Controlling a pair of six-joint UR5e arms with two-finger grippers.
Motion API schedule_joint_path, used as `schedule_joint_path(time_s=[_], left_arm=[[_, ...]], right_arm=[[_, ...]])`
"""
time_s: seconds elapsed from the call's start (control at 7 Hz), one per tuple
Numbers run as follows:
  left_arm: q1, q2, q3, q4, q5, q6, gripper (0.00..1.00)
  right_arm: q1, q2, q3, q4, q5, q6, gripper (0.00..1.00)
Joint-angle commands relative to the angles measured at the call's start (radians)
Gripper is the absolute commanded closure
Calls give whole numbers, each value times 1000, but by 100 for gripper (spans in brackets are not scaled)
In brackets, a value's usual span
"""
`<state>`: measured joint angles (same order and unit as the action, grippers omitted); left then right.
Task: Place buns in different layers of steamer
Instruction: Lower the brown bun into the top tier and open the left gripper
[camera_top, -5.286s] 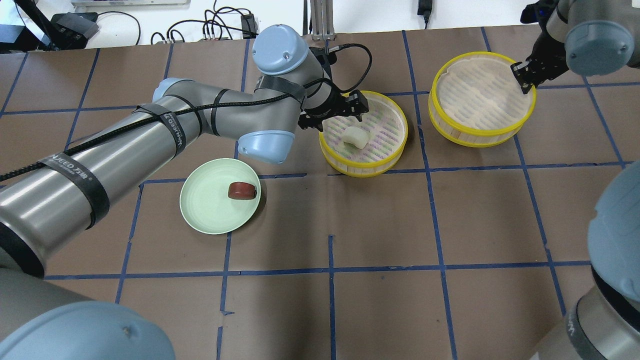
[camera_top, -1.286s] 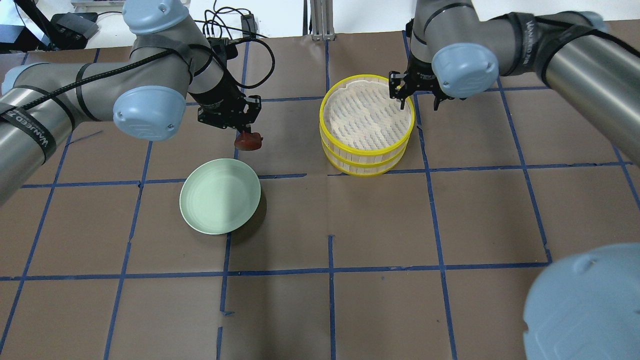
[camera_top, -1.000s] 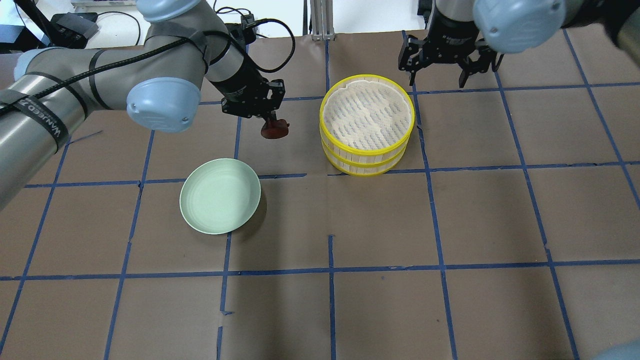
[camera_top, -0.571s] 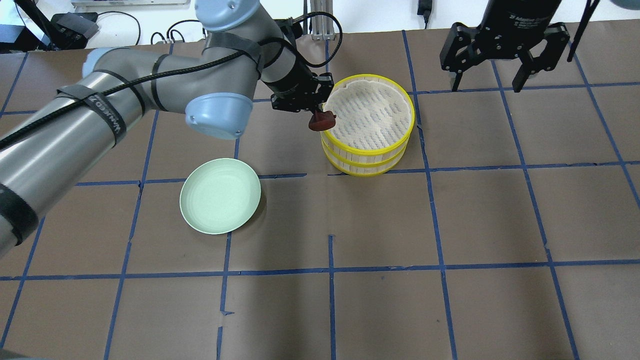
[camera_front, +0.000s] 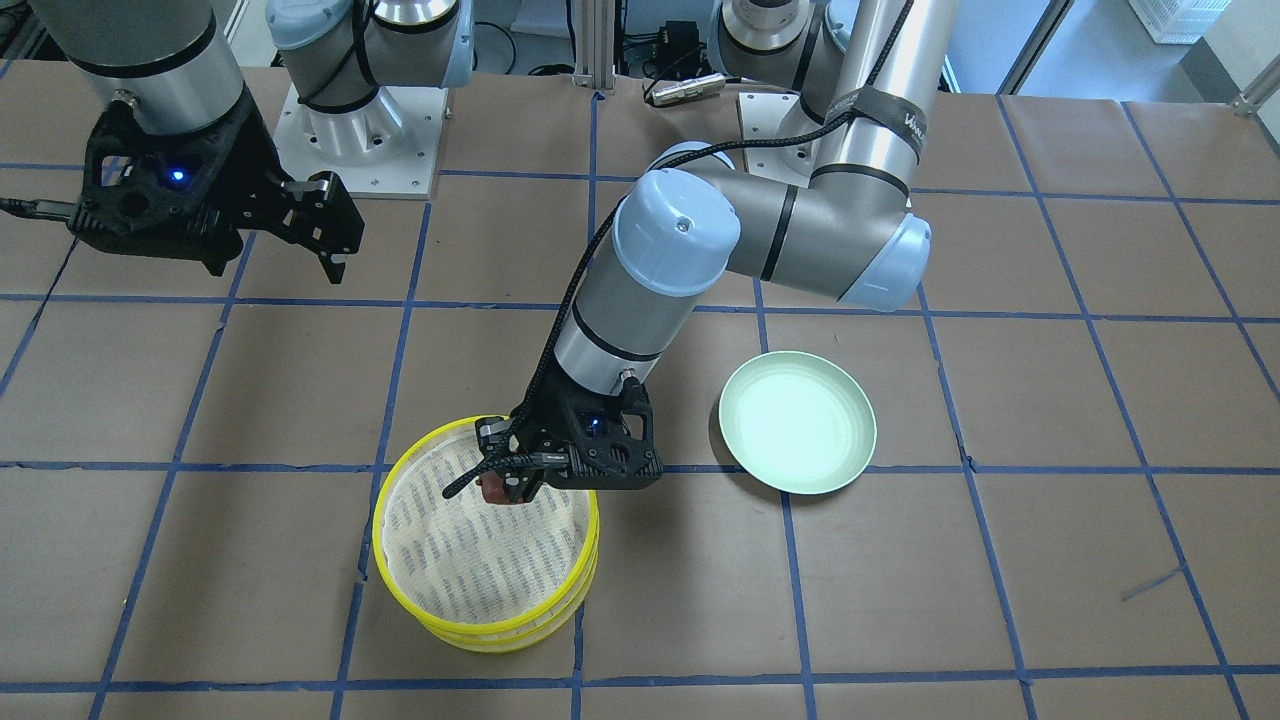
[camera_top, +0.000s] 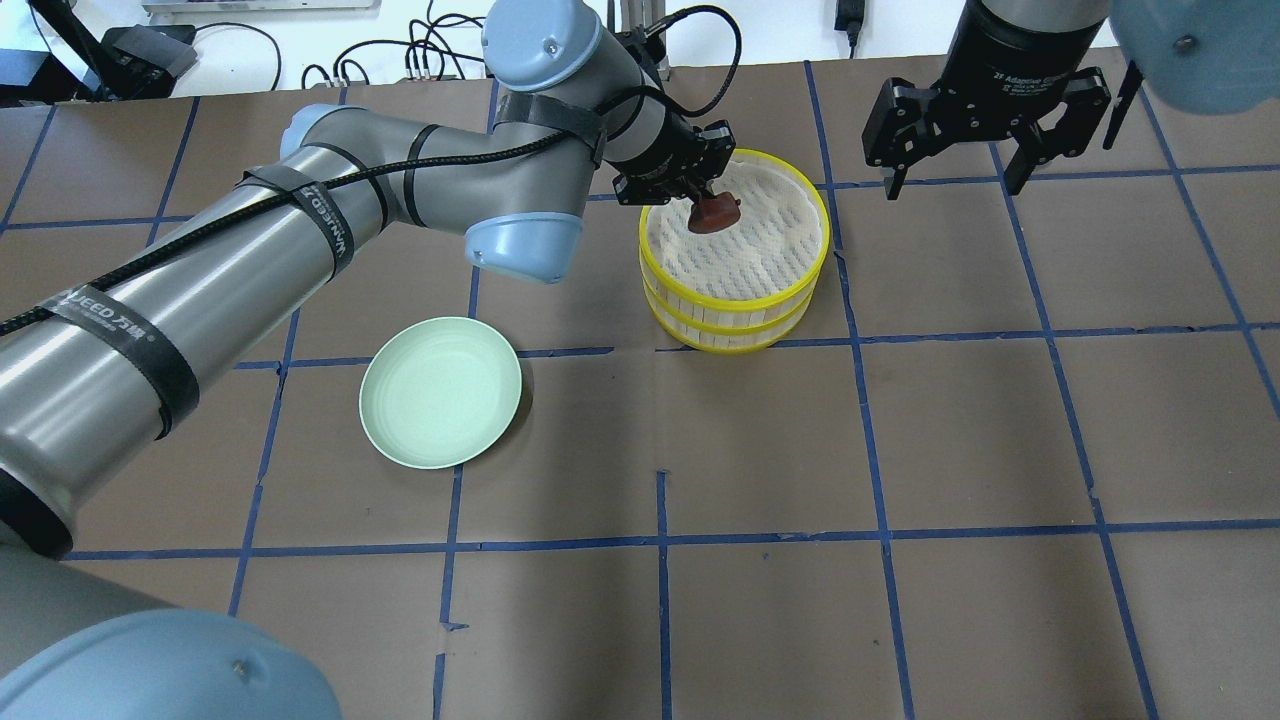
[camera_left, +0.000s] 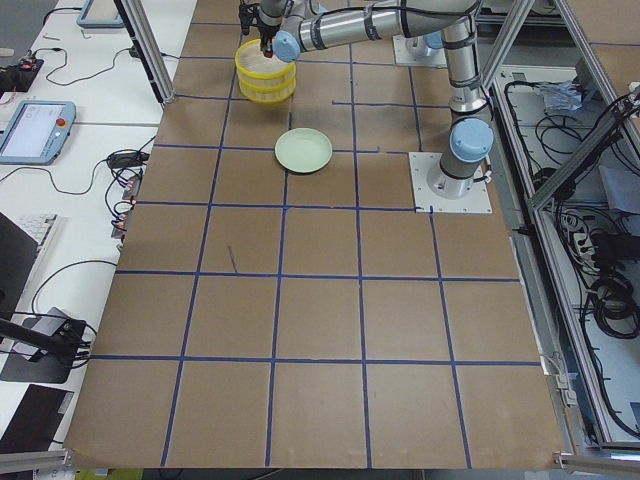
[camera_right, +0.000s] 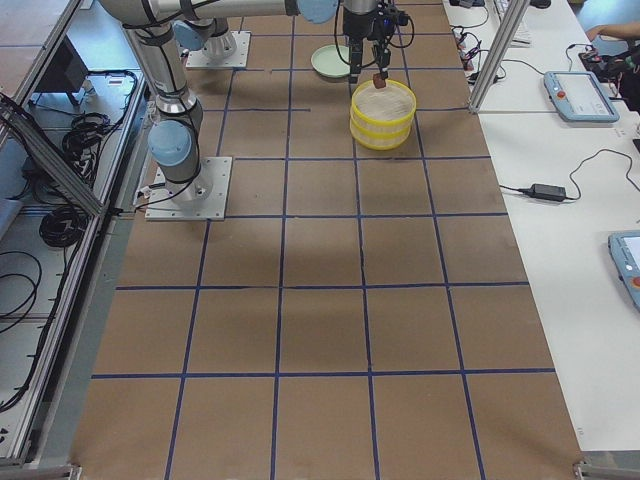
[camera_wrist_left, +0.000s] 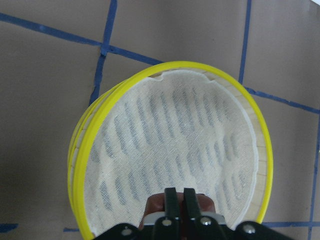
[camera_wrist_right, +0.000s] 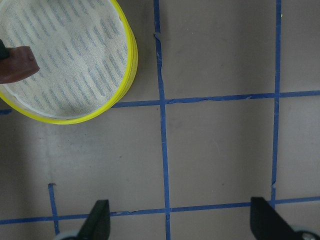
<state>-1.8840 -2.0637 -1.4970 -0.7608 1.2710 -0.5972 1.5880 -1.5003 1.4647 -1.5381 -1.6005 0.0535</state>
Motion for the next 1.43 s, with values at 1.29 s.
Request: schedule_joint_path(time_s=[1.29], left_arm=[[377,336,15,-711,71,643,0]], right_arm=[[1,-6,-7,13,30,2,0]])
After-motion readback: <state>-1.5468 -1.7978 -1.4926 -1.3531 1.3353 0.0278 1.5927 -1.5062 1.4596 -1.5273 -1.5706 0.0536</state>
